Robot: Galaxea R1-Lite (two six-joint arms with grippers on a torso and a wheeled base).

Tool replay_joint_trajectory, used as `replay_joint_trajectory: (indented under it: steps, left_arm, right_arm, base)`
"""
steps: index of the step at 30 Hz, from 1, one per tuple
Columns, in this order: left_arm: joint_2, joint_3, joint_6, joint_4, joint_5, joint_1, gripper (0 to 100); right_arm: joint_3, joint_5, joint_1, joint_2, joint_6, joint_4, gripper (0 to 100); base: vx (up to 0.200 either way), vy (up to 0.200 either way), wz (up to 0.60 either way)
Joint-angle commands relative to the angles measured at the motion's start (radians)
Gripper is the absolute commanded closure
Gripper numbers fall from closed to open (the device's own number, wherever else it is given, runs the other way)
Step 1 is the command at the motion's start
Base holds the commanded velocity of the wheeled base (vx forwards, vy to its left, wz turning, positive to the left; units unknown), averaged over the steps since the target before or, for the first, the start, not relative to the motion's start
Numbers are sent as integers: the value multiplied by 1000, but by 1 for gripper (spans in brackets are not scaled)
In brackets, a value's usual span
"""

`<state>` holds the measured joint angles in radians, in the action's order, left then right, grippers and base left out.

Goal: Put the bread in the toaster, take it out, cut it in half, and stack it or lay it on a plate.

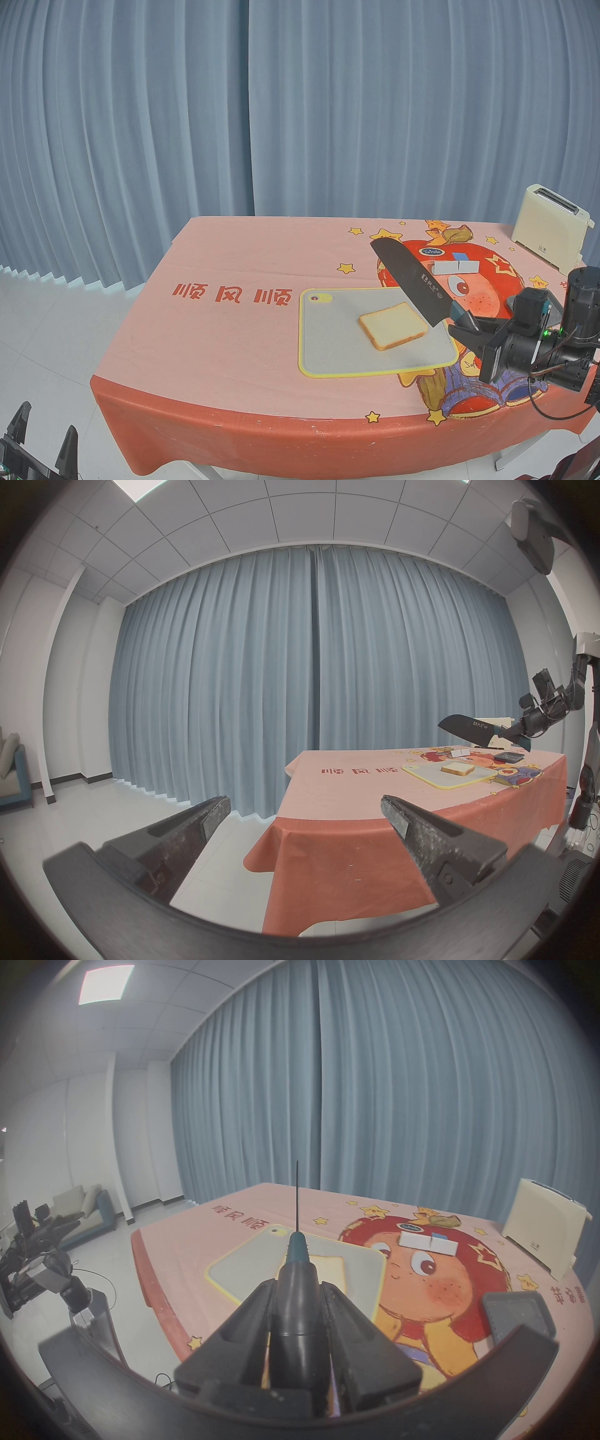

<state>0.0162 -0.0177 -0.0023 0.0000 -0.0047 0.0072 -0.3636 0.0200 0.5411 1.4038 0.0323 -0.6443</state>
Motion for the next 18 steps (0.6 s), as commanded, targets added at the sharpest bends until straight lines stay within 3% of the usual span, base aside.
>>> replay_joint_trajectory:
  steps: [1, 8, 12, 18]
  left_arm:
    - [-16, 18, -1, 0, 0, 0, 0]
    - [-16, 16, -1, 0, 0, 0, 0]
    - [-16, 16, -1, 0, 0, 0, 0]
    - [-16, 18, -1, 0, -1, 0, 0]
  right_arm:
    - [-47, 17, -29, -49, 3, 67, 100]
    - [-77, 0, -27, -118, 14, 130, 100]
    - [-146, -3, -29, -98, 11, 143, 100]
    - [-179, -2, -35, -82, 52, 187, 100]
  base:
    - [0, 0, 0]
    - [0, 0, 0]
    - [0, 0, 0]
    - [0, 0, 0]
